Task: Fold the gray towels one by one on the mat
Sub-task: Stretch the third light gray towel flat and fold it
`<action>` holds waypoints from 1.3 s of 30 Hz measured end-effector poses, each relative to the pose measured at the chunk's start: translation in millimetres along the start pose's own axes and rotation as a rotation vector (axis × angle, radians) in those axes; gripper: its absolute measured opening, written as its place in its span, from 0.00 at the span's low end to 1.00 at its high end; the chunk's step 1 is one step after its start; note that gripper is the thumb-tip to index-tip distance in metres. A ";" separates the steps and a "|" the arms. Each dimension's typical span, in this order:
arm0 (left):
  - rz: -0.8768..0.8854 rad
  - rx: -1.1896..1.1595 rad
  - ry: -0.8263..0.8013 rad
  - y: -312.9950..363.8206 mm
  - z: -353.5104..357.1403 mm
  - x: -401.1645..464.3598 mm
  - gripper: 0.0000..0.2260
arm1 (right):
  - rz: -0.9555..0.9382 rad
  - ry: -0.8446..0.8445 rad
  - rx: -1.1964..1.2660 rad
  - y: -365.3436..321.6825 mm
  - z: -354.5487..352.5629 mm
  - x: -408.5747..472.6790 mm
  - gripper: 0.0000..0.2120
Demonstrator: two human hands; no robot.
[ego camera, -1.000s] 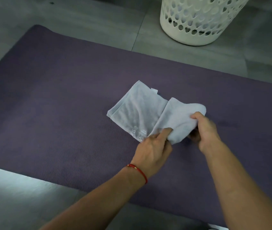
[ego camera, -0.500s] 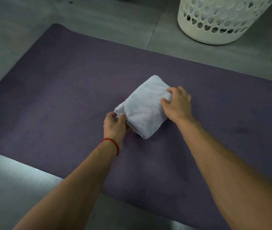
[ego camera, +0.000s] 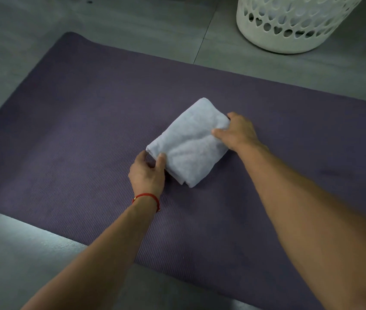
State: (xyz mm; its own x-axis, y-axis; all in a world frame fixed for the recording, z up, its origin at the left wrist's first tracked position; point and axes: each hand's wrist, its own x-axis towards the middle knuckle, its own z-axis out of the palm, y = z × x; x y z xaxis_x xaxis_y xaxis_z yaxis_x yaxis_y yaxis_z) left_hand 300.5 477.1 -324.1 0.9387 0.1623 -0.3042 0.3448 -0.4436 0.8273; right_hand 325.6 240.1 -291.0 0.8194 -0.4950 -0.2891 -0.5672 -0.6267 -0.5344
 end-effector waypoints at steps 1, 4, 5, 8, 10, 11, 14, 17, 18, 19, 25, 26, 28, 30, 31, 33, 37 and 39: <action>0.000 0.037 -0.009 1.3 0.2 0.1 0.13 | 0.024 -0.033 0.019 0.4 -1.6 -0.2 0.21; -0.114 -0.039 -0.082 11.8 5.4 -4.4 0.07 | 0.091 -0.134 0.043 1.8 -12.2 0.0 0.25; -0.168 -0.100 -0.109 15.5 9.6 -4.5 0.06 | 0.137 -0.187 0.042 3.0 -16.1 -0.1 0.27; -0.352 -0.223 -0.174 34.1 17.2 -3.4 0.10 | 0.279 -0.374 0.073 15.1 -29.4 -0.2 0.24; -0.449 -0.257 -0.256 48.5 15.3 -1.2 0.15 | 0.363 -0.491 0.199 30.8 -40.1 -3.9 0.21; -0.472 -0.255 -0.321 54.9 15.2 0.2 0.15 | 0.398 -0.536 0.297 40.4 -47.0 -7.3 0.21; -0.478 -0.225 -0.497 85.3 20.2 -3.5 0.16 | 0.472 -0.608 0.621 69.6 -71.9 -16.7 0.22; -0.383 -0.200 -0.572 137.0 38.0 -13.5 0.19 | 0.483 -0.623 0.803 84.7 -115.3 -20.4 0.25; -0.341 -0.194 -0.576 160.0 42.9 -18.6 0.19 | 0.478 -0.606 0.844 85.7 -134.2 -19.9 0.28; -0.299 -0.189 -0.584 184.3 49.0 -23.5 0.20 | 0.478 -0.575 0.869 84.5 -156.5 -19.4 0.29; -0.245 -0.135 -0.623 326.4 58.0 -68.0 0.19 | 0.454 -0.343 0.869 43.5 -307.9 -39.5 0.25; -0.251 -0.134 -0.632 348.5 54.4 -76.8 0.17 | 0.433 -0.311 0.871 37.6 -329.8 -46.2 0.24; -0.252 -0.115 -0.640 386.4 44.9 -92.9 0.14 | 0.408 -0.239 0.867 28.8 -367.8 -63.0 0.23; -0.242 -0.095 -0.657 419.5 32.8 -110.2 0.14 | 0.387 -0.175 0.889 17.5 -401.2 -83.5 0.21; -0.238 -0.098 -0.669 436.8 24.4 -119.0 0.14 | 0.382 -0.147 0.905 9.7 -417.9 -93.7 0.20; -0.258 -0.126 -0.685 476.5 2.2 -138.2 0.13 | 0.382 -0.119 0.911 -11.0 -454.4 -113.7 0.20; -0.306 -0.110 -0.625 573.2 -53.9 -170.1 0.14 | 0.397 -0.114 0.930 -67.0 -536.4 -150.0 0.27; -0.272 -0.090 -0.589 618.3 -83.0 -178.0 0.18 | 0.422 -0.114 0.935 -105.5 -576.8 -165.6 0.26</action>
State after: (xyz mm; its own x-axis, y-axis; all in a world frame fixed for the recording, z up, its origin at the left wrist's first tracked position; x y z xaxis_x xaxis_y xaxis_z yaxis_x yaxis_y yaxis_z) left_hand 346.7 247.1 280.7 0.6690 -0.2633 -0.6951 0.5929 -0.3751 0.7126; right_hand 201.7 41.0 271.4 0.5996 -0.4758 -0.6435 -0.5584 0.3273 -0.7623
